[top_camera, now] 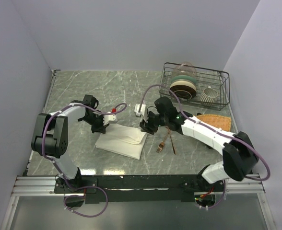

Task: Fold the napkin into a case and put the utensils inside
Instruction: Smooth out the 2/3-rectangle-folded napkin at the center of the board.

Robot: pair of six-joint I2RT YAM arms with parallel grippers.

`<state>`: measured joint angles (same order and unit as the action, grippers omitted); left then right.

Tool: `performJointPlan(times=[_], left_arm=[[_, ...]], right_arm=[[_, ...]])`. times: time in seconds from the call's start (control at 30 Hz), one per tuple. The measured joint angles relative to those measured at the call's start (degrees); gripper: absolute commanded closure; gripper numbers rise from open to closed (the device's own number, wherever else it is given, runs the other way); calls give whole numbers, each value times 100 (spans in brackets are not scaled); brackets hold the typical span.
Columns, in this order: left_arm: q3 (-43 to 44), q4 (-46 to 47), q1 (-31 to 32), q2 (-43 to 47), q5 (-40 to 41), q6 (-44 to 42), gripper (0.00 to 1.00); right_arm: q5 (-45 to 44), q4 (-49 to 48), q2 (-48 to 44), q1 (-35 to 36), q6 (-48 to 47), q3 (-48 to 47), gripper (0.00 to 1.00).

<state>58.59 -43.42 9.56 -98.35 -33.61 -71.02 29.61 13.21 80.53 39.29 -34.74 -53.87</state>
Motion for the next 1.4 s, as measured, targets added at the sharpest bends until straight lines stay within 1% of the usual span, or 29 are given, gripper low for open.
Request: performJointPlan(times=[0.03,0.1,0.2,0.3,0.37,0.5,0.7,0.87,1.03,1.07,1.17,1.23,1.27,1.4], left_arm=[[-44,28,-4,33,-9,57,99],[-120,79,-11,94,-17,170,99],[-238,129,-15,188,-26,334,99],[-341,179,-15,271,-37,479,99],[-415,249,-17,328,-42,579,99],[-549,339,-22,433,-35,772,99],[-570,317,-243,457,-50,1091,99],[-573,284,-446,463,-59,1200,99],[-573,271,-448,483,-57,1209,99],[-579,273,-446,490,-57,1209,99],[-682,323,-431,619,-52,1202,99],[-817,352,-372,782,-26,1182,99],[-894,374,-323,861,-4,1176,99],[-1165,402,-105,1113,74,1150,99]], right_arm=[[-28,48,221,-48,527,-151,57],[-92,146,603,-118,1272,-328,60],[-164,310,1132,-221,2157,-426,62],[-205,501,1617,-269,2728,-525,64],[-223,614,2000,-282,3023,-710,66],[-264,745,2706,-293,3322,-1355,75],[-380,763,3438,-428,3187,-2415,76],[-433,841,3368,-577,2719,-2483,77],[-431,973,2883,-614,2273,-2061,73],[-382,994,2715,-619,2260,-1921,69],[-177,922,2151,-616,2378,-1582,63],[-55,723,1799,-605,2605,-1449,61],[-17,601,1668,-579,2723,-1434,58],[-61,282,1644,-385,3071,-1550,49]])
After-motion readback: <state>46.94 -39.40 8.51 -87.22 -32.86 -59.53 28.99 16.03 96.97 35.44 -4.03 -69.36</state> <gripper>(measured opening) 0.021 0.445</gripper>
